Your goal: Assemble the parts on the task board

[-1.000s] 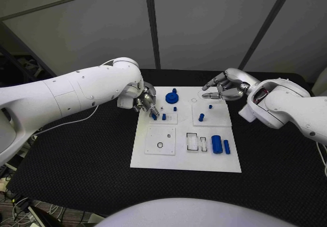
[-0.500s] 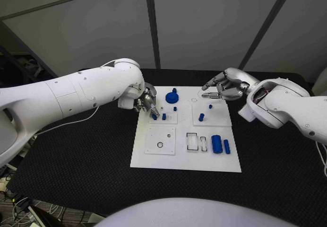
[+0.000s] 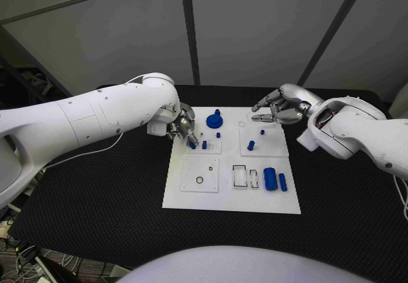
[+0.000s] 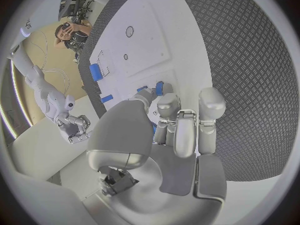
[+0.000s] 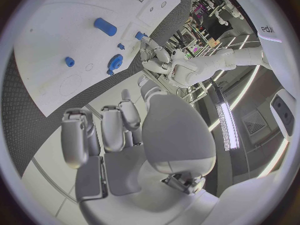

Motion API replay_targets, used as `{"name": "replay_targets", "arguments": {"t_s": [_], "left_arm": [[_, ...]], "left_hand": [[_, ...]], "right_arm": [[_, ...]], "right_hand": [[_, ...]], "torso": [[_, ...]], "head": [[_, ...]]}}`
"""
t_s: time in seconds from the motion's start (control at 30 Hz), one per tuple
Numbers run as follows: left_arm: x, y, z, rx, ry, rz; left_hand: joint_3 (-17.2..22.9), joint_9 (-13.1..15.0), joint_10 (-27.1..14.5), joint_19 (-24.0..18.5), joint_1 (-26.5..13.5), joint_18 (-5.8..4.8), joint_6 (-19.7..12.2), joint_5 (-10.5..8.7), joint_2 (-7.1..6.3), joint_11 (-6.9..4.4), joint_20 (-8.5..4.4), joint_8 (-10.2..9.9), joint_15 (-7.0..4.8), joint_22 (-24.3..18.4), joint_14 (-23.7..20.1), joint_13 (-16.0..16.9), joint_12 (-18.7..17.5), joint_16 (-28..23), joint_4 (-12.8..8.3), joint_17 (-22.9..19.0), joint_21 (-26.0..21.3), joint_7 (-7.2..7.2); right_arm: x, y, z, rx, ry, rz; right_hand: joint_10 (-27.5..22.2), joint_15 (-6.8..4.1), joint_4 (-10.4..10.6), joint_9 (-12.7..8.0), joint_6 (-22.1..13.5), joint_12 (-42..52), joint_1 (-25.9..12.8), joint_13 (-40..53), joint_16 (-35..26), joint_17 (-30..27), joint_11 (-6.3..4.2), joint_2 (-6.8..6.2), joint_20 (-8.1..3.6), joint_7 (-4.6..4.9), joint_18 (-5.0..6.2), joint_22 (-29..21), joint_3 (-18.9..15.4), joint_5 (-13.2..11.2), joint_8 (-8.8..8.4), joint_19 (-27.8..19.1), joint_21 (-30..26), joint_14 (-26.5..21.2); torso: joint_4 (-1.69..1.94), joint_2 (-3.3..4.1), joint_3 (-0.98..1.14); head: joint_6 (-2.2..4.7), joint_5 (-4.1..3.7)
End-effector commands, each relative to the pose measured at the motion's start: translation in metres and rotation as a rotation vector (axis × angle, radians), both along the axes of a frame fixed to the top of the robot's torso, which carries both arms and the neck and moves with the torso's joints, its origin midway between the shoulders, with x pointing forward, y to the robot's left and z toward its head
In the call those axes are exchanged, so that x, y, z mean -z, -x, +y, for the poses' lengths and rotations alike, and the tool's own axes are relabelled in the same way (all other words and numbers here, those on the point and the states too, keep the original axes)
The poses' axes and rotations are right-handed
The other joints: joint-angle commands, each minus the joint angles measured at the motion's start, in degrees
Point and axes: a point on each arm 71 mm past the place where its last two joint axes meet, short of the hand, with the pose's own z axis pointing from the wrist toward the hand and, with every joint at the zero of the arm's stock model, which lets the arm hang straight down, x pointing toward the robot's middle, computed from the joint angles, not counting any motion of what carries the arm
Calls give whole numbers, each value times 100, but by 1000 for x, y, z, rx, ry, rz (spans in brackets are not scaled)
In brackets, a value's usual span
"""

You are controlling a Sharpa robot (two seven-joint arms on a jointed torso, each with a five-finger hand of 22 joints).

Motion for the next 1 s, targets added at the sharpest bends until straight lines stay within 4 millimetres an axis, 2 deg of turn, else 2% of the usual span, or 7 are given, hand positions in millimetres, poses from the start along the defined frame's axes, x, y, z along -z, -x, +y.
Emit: {"name": "replay_targets", "arguments": {"t_s": [0.03,0.4,0.6,0.9,0.93,0.97,1.0], "left_arm": [[1,1,-1,4,-10,-1],[3,0,0,-20,-4,-14],[5,-1,0,-28,-4,-16],[7,0,1,-34,-9,-12],[7,0,1,-34,-10,-12],[7,0,2,-35,-10,-11],[8,0,2,-35,-11,-11]], "left_hand": [[1361,-6,49,17,-13,-3,-33,26,56,8,13,35,-26,376,377,42,18,37,-1326,766,21,10],[1354,63,48,8,-170,-1,-69,-74,62,3,21,54,-21,391,375,51,9,41,-1267,765,18,-1],[1268,128,57,-3,-391,2,-122,-889,61,-42,15,58,-43,392,376,71,27,55,-1114,779,-9,-77],[1149,121,58,16,-607,-1,-59,-1037,0,-70,-1,63,-64,393,380,85,35,65,-918,791,-12,-131],[1135,118,59,18,-616,-2,-51,-1124,-2,-72,-3,62,-68,393,380,87,35,66,-902,791,-12,-141],[1096,108,63,20,-625,0,-29,-1479,-4,-78,-11,59,-81,391,381,95,43,67,-869,792,-19,-176],[1072,94,61,23,-624,-5,-14,-1640,-7,-92,-12,51,-88,389,381,103,54,68,-846,793,-25,-166]], "right_arm": [[-1,0,1,-12,-2,-6],[-1,0,1,-11,-2,-6],[-2,0,0,-10,-2,-6],[-2,1,0,-10,-2,-7],[-2,1,0,-10,-2,-7],[-2,1,0,-9,-2,-7],[-2,1,0,-9,-2,-7]], "right_hand": [[27,-20,33,6,37,18,4,7,-26,7,-14,37,-36,1,45,1025,8,23,5,295,-22,188],[27,-20,33,6,37,18,4,7,-26,7,-14,37,-36,1,45,1025,8,23,5,295,-22,188],[27,-20,33,6,37,18,4,7,-26,7,-14,37,-36,1,45,1025,8,23,5,295,-22,188],[27,-20,35,7,37,18,4,6,-31,2,-15,35,-36,0,47,1020,7,23,4,292,-28,187],[27,-20,35,7,37,18,4,6,-31,2,-15,35,-36,0,47,1020,7,23,4,292,-28,187],[27,-20,35,7,37,18,4,6,-31,2,-15,35,-36,0,47,1020,7,23,4,292,-28,187],[27,-20,35,7,37,18,4,6,-31,2,-15,35,-36,0,47,1020,7,23,4,292,-28,187]], "torso": [[0,2,0],[-3,-1,0],[0,-1,0],[-1,1,0],[-2,0,0],[-2,-1,0],[-3,-1,0]], "head": [[-6,0],[-19,-4],[-22,-10],[-30,-15],[-32,-14],[-33,-15],[-34,-16]]}}
